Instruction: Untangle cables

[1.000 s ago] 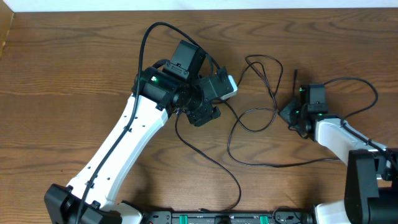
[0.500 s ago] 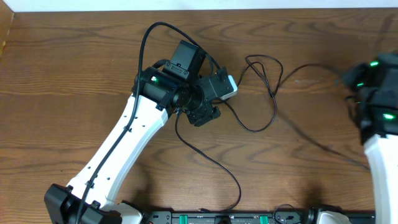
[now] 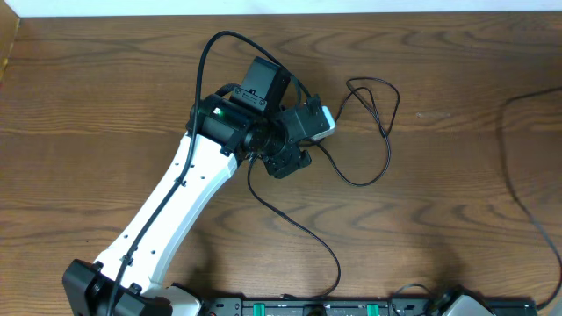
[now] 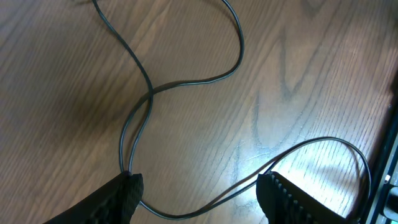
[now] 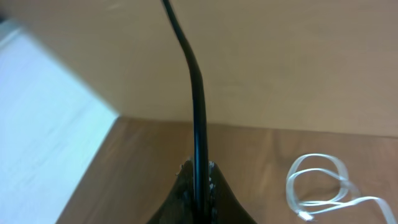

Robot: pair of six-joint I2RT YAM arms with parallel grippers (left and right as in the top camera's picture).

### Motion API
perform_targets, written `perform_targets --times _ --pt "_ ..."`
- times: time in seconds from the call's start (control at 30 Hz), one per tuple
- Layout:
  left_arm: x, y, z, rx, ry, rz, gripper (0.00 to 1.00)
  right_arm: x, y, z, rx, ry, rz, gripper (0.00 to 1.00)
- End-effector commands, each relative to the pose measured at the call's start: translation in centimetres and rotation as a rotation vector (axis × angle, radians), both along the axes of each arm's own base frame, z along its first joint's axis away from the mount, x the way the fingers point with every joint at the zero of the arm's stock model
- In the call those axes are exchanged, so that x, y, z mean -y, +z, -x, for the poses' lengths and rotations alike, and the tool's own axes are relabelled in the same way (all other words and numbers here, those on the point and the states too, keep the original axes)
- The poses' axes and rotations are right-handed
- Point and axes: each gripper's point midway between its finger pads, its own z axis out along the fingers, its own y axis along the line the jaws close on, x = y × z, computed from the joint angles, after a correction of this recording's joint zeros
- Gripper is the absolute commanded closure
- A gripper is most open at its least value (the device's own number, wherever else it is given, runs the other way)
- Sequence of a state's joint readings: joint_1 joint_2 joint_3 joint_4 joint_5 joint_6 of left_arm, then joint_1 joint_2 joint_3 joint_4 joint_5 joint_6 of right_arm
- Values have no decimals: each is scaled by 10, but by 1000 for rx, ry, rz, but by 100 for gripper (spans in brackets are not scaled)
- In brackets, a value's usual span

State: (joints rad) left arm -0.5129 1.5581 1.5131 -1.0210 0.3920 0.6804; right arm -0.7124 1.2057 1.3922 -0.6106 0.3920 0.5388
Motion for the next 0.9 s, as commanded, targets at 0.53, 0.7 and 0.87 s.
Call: perform_targets --times 0.53,0.7,0.87 --pt "1 -5 1 -23 -5 3 36 45 -59 4 2 -70 -202 1" --pt "1 -5 1 -22 -5 3 35 42 -63 3 -3 -62 -220 1" --pt "2 -4 0 -16 -5 7 36 9 -79 -26 6 118 -342 14"
